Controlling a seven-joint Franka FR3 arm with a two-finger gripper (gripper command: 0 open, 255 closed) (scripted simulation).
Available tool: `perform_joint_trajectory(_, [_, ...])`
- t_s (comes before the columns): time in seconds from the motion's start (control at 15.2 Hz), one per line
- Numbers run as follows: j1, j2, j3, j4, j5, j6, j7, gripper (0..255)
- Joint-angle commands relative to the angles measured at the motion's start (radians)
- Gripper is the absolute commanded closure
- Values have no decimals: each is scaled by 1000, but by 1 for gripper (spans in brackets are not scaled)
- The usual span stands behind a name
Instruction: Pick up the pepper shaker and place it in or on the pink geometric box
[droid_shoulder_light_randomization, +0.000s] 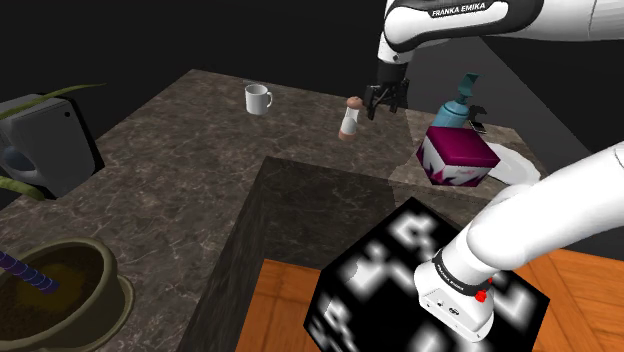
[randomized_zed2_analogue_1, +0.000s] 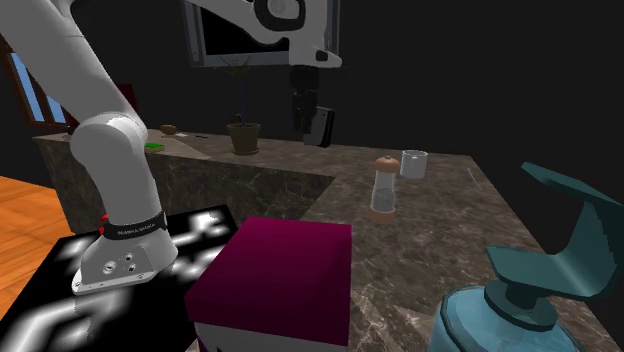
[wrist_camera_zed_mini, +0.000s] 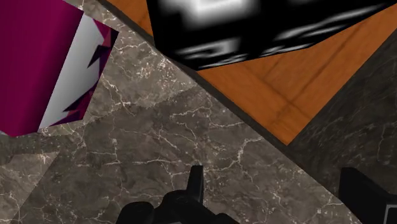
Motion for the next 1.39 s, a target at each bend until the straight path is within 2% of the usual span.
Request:
perform_joint_trajectory(0.0, [-6,73,-10,50,-7,36,-5,0])
perform_joint_trajectory(0.53, [-35,350,-47,281,-13,127,-33,0])
perform_joint_trajectory(0.99, [-69,592,-68,543,3,146,-60,0])
perform_joint_trajectory(1.32, [-75,611,-69,502,4,207,-60,0])
